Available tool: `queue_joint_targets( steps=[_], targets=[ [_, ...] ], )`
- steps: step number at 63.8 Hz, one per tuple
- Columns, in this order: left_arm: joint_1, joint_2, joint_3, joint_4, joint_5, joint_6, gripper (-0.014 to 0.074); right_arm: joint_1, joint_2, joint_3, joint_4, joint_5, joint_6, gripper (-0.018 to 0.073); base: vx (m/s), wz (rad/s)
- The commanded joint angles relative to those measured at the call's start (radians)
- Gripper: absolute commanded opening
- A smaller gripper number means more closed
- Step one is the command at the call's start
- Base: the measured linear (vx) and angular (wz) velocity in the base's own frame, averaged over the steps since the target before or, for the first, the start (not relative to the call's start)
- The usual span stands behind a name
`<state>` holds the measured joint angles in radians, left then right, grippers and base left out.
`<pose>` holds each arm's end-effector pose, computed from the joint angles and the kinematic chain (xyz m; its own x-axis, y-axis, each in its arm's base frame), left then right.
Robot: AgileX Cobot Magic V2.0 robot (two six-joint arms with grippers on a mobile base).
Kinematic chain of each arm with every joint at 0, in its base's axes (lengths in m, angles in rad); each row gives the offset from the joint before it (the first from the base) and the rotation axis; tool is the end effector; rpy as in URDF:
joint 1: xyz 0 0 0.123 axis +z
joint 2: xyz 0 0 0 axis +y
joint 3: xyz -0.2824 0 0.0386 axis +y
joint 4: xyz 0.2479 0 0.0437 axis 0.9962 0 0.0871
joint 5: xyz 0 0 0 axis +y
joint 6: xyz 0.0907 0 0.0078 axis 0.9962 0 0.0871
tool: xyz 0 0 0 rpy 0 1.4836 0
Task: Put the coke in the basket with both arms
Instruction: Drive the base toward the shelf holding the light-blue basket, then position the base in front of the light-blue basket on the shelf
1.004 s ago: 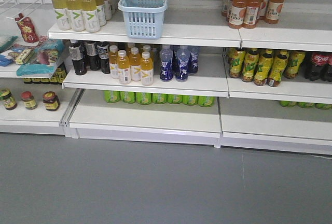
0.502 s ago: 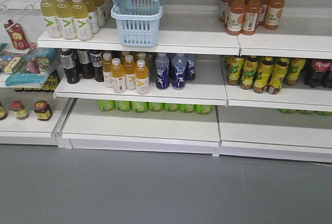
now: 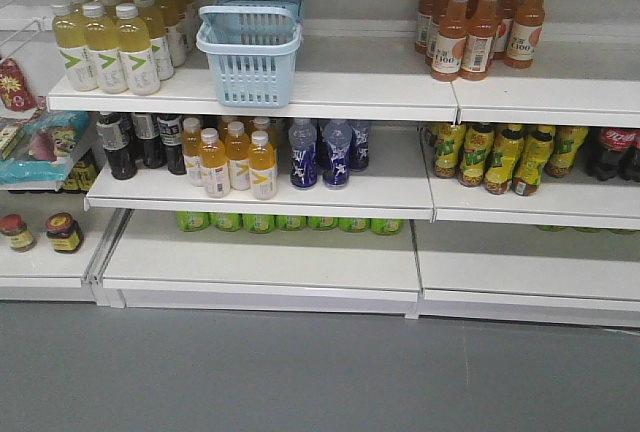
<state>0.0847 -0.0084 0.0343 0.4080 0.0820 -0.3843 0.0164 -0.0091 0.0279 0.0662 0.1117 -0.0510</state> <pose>0.0567 0.0078 0.1951 -0.0166 0.0211 -0.9996 -0.1166 0.9929 0.0229 0.0569 0.0016 0.1940 -0.0434 0.0141 -0.9990 -0.0231 0.9996 0.0151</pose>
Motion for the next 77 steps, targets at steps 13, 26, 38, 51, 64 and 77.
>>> queue_joint_targets(
  steps=[13,26,38,51,64,77],
  targets=[
    [-0.002,-0.018,0.006,-0.003,-0.072,-0.013,-0.0006,-0.005,-0.018,0.015,-0.003,-0.076,-0.004,-0.0004,0.12,-0.03],
    [-0.002,-0.018,0.006,-0.003,-0.072,-0.013,-0.0006,-0.005,-0.018,0.015,-0.003,-0.076,-0.004,-0.0004,0.12,-0.03],
    [-0.002,-0.018,0.006,-0.003,-0.072,-0.013,-0.0006,-0.005,-0.018,0.015,-0.003,-0.076,-0.004,-0.0004,0.13,-0.03],
    [-0.002,-0.018,0.006,-0.003,-0.072,-0.013,-0.0006,-0.005,-0.018,0.015,-0.003,-0.076,-0.004,-0.0004,0.13,-0.03],
    [-0.002,-0.018,0.006,-0.003,-0.072,-0.013,-0.0006,-0.005,-0.018,0.015,-0.003,-0.076,-0.004,-0.0004,0.13,-0.04],
    [-0.002,-0.018,0.006,-0.003,-0.072,-0.013,-0.0006,-0.005,-0.018,0.015,-0.003,-0.076,-0.004,-0.0004,0.13,-0.04]
  ],
)
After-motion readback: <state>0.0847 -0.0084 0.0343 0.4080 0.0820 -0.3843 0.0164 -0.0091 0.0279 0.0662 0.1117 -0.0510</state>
